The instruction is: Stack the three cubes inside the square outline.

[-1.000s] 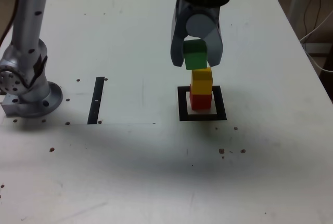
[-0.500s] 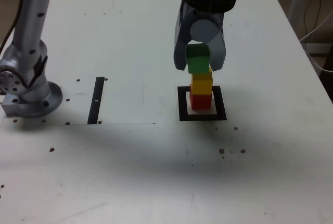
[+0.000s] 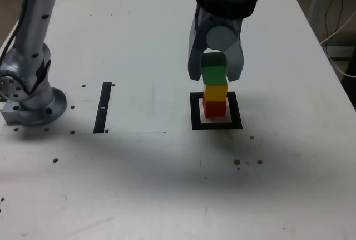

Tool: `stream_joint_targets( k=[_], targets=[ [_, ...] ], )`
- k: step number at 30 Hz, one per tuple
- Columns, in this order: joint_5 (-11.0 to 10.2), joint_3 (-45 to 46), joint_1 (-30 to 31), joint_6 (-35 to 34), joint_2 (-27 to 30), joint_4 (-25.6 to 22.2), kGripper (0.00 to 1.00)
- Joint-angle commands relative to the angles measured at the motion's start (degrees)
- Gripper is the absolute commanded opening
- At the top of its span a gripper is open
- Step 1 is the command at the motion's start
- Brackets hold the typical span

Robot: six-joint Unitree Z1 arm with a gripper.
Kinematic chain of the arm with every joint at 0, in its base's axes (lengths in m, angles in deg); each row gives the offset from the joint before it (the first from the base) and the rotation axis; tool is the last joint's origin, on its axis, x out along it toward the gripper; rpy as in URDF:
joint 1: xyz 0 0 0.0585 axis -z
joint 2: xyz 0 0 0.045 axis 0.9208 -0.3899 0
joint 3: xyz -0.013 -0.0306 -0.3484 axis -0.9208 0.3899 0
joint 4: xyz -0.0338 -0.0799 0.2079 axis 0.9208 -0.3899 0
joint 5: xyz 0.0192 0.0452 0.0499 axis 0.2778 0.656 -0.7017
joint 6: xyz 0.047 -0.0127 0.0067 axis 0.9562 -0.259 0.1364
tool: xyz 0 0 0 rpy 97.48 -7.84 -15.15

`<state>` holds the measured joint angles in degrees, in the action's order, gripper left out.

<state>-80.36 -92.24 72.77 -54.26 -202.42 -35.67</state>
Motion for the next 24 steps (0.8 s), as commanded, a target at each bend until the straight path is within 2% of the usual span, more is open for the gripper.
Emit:
stream_joint_targets(
  k=[1, 16, 24],
  targets=[
    [0.09, -0.15, 0.04, 0.09, -0.06, 0.0, 0.05],
    [0.13, 0.03, -1.85, 0.23, 0.01, 0.2, 0.07],
    [1.46, 0.36, -1.96, 0.35, 0.13, 0.2, 0.09]
  ],
)
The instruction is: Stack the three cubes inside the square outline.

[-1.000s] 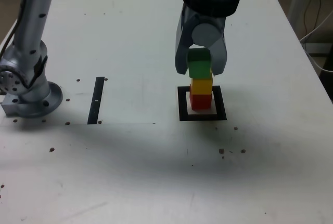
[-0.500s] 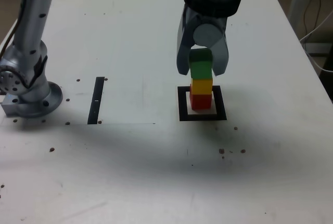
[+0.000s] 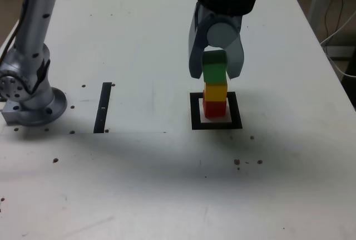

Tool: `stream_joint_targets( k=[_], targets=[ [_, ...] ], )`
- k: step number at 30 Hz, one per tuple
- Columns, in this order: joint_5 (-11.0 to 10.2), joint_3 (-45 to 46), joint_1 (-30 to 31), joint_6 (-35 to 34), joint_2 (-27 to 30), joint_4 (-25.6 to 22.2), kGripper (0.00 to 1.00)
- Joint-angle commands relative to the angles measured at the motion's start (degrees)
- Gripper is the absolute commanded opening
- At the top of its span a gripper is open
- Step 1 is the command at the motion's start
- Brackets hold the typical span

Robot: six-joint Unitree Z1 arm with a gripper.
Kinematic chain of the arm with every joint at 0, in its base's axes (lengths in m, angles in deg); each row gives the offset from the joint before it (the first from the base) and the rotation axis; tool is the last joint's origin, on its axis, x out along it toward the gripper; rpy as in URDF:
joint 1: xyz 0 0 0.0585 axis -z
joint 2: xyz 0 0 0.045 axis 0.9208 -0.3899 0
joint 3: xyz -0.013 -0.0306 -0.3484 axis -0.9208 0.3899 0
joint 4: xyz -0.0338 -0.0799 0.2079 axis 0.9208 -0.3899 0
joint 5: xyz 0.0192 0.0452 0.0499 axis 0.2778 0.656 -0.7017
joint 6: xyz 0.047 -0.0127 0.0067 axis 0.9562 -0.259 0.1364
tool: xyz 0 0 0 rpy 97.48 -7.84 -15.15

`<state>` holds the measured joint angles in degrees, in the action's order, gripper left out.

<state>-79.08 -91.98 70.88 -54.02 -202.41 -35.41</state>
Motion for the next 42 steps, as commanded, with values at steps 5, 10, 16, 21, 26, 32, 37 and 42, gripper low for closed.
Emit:
stream_joint_targets(
  k=[5, 10, 16, 21, 26, 32, 37, 42],
  targets=[
    [0.93, 0.07, -0.34, 0.12, 0.14, -0.33, 0.18],
    [1.47, 0.36, -1.03, 0.36, 0.06, -0.61, 0.44],
    [1.11, 0.84, -1.88, 1.14, -0.14, -0.49, 0.51],
    [0.9, 1.13, -2.06, 1.39, -0.05, -0.22, 0.57],
    [1.04, 1.46, -2.06, 1.51, 0.25, -0.14, 0.64],
    [1.23, 2.3, -2.07, 1.66, 0.4, 0.55, 0.69],
    [1.18, 3.04, -2.07, 2.52, 0.65, 0.87, 0.92],
    [1.1, 2.59, -1.78, 4.18, 3.27, 1.12, 1.0]
  ],
)
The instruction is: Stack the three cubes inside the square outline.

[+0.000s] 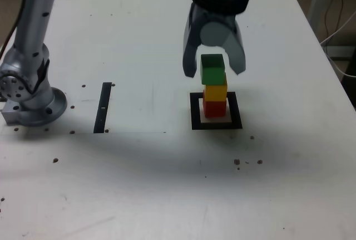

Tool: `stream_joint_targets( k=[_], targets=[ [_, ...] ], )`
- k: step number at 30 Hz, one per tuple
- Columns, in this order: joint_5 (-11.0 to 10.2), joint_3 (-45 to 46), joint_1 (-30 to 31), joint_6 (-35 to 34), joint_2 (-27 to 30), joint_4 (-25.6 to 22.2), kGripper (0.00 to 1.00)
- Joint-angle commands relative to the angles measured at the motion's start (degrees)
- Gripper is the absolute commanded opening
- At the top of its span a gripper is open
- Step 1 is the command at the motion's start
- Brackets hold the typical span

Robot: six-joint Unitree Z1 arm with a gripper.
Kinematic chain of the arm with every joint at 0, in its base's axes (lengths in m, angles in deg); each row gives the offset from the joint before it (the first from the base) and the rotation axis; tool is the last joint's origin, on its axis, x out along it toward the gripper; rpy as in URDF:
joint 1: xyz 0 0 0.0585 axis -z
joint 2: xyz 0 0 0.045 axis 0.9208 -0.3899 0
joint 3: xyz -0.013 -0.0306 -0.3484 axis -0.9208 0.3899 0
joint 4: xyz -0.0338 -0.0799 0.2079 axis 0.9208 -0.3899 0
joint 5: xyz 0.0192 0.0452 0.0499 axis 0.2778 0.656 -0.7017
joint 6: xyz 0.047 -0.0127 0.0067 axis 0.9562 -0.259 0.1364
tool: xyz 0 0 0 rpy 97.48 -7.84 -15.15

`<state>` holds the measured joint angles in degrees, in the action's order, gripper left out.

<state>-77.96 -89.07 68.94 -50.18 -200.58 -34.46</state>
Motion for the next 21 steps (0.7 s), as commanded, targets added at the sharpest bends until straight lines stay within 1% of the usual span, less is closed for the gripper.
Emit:
stream_joint_targets(
  k=[1, 5, 9, 11, 17, 21],
  targets=[
    [-0.05, -0.52, 0.25, 0.72, 2.43, 0.28, 1.0],
    [-0.74, -0.57, 0.48, 2.03, 8.48, 0.55, 1.0],
    [-2.01, 2.91, 0.58, 2.73, 15.98, -0.12, 1.0],
    [-2.05, 6.53, 0.64, 3.0, 20.08, -0.02, 1.0],
    [-1.31, 20.01, 0.41, 3.13, 32.85, 1.65, 1.0],
    [-1.32, 29.45, 0.47, 2.95, 38.81, 2.72, 1.0]
  ],
)
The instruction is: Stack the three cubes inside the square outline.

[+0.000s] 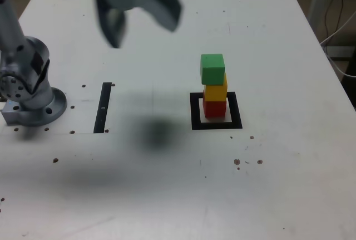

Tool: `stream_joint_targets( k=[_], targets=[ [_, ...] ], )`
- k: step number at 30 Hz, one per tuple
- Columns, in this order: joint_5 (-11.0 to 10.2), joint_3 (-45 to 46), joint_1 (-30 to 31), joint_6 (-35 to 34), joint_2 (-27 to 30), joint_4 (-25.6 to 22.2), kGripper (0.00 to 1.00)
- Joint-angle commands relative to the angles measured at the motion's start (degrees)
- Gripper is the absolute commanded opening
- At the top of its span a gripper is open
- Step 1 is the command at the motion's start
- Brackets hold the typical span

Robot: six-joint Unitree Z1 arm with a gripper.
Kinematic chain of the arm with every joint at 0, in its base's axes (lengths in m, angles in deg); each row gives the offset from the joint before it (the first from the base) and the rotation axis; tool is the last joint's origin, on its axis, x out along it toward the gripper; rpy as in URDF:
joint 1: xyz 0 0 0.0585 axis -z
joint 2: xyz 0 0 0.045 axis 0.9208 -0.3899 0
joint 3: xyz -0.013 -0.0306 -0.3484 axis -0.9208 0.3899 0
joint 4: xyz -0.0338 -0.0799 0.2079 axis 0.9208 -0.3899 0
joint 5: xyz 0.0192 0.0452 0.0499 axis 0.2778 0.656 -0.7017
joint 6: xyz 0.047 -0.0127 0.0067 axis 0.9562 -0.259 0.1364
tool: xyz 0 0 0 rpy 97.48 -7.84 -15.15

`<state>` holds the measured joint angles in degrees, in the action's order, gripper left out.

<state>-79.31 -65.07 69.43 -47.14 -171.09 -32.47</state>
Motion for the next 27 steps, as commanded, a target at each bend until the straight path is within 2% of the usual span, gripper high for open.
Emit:
stream_joint_targets(
  k=[1, 5, 8, 12, 15, 24, 27],
  targets=[
    [0.07, 8.07, 0.08, -0.18, 10.26, 1.47, 1.0],
    [-0.23, 19.22, 0.85, -0.73, 12.21, 7.19, 1.0],
    [-1.48, 25.0, 1.18, -1.19, 11.97, 10.93, 1.0],
    [-3.84, 29.56, 1.23, -2.25, 11.07, 12.87, 1.0],
    [-4.79, 32.29, 1.23, -3.7, 11.05, 13.15, 1.0],
    [-2.66, 35.54, 1.23, -4.95, 10.85, 12.5, 1.0],
    [-2.63, 35.26, 1.25, -4.84, 10.29, 13.32, 1.0]
  ],
)
